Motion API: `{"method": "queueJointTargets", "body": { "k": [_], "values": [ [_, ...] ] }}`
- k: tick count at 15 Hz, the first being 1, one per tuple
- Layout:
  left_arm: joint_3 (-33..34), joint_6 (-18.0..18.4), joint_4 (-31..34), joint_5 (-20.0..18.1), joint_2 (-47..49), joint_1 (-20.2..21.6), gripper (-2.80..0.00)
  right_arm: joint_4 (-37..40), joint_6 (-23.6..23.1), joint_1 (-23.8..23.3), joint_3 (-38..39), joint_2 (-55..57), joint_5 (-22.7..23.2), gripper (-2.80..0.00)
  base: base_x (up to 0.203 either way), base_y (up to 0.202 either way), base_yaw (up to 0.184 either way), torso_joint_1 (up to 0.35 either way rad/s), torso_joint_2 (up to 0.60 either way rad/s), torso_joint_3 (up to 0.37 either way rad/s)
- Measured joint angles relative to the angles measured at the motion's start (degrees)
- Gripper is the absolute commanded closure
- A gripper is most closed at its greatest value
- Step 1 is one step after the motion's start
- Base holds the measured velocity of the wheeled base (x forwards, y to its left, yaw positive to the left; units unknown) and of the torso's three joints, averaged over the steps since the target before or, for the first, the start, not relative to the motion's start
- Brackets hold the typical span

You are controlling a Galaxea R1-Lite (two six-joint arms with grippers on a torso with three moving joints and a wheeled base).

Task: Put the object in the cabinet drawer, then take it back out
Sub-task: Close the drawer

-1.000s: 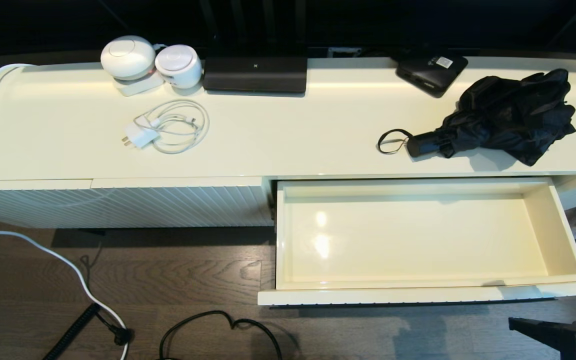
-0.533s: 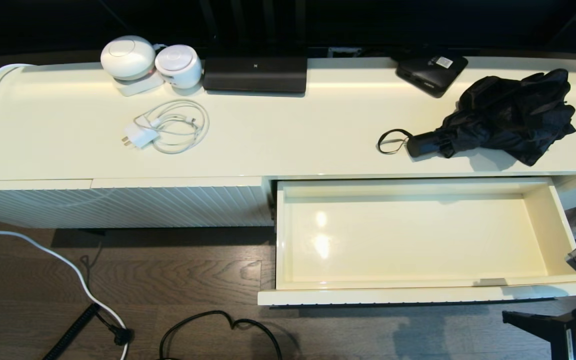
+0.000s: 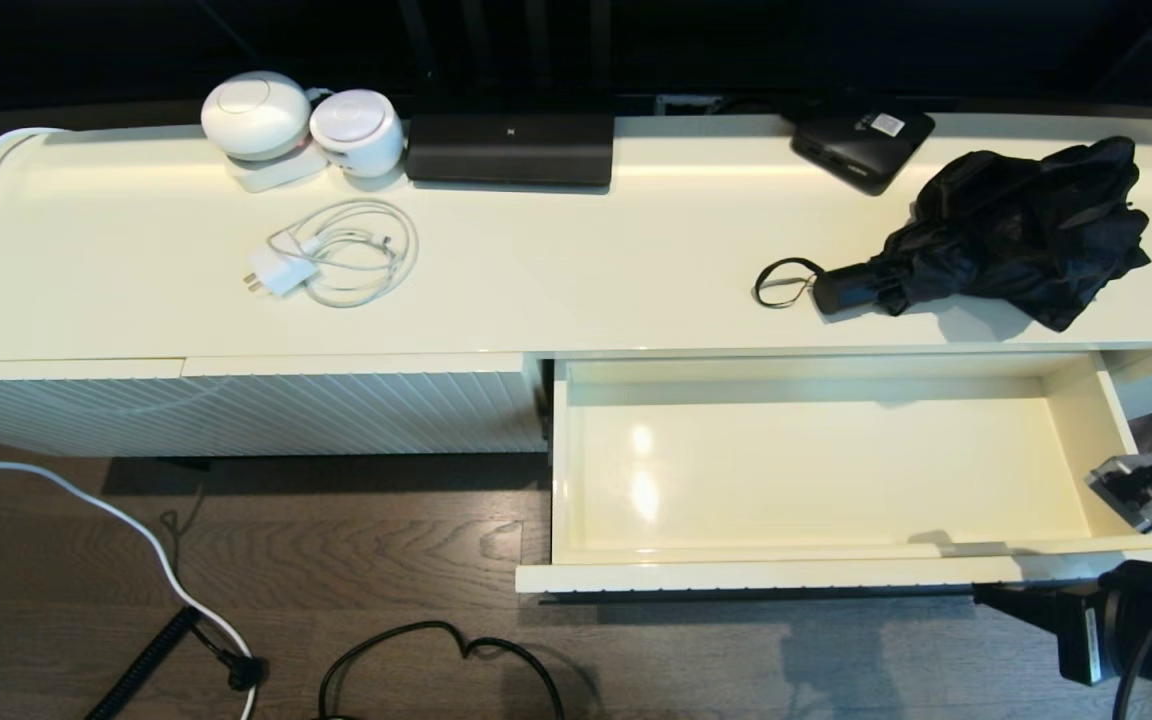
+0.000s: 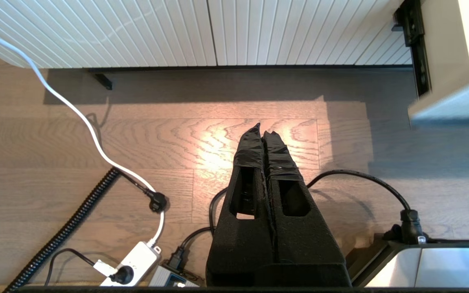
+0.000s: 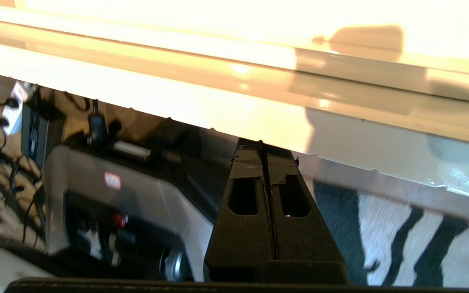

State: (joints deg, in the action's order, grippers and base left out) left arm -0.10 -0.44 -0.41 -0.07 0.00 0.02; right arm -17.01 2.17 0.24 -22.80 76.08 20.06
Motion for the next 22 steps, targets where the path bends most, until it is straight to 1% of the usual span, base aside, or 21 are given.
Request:
{"method": "queueJointTargets", "body": {
  "k": [7, 11, 13, 15, 22],
  "values": [
    [0.02, 0.00, 0.00, -0.02, 0.00, 0.02, 0.00, -1.82, 0.09, -0.46, -4.94, 3.81, -0.03, 0.00, 0.000, 0.000, 0.000, 0.000, 0.00, 0.000],
    [0.02, 0.02, 0.00, -0.02, 0.00, 0.02, 0.00, -4.15, 1.99, -0.27, -8.08, 6.86, -0.06, 0.00, 0.000, 0.000, 0.000, 0.000, 0.00, 0.000],
    [0.04, 0.03, 0.00, 0.00, 0.00, 0.00, 0.00, -4.24, 2.20, -0.20, -9.90, 7.97, -0.08, 0.00, 0.000, 0.000, 0.000, 0.000, 0.00, 0.000],
    [0.05, 0.02, 0.00, -0.02, 0.00, 0.00, 0.00, -6.27, 2.74, -0.15, -11.46, 9.33, -0.21, 0.00, 0.000, 0.000, 0.000, 0.000, 0.00, 0.000],
    [0.02, 0.02, 0.00, -0.01, 0.00, 0.00, 0.00, -8.66, 2.92, -0.27, -14.45, 11.22, -1.07, 0.00, 0.000, 0.000, 0.000, 0.000, 0.00, 0.000]
  ]
}}
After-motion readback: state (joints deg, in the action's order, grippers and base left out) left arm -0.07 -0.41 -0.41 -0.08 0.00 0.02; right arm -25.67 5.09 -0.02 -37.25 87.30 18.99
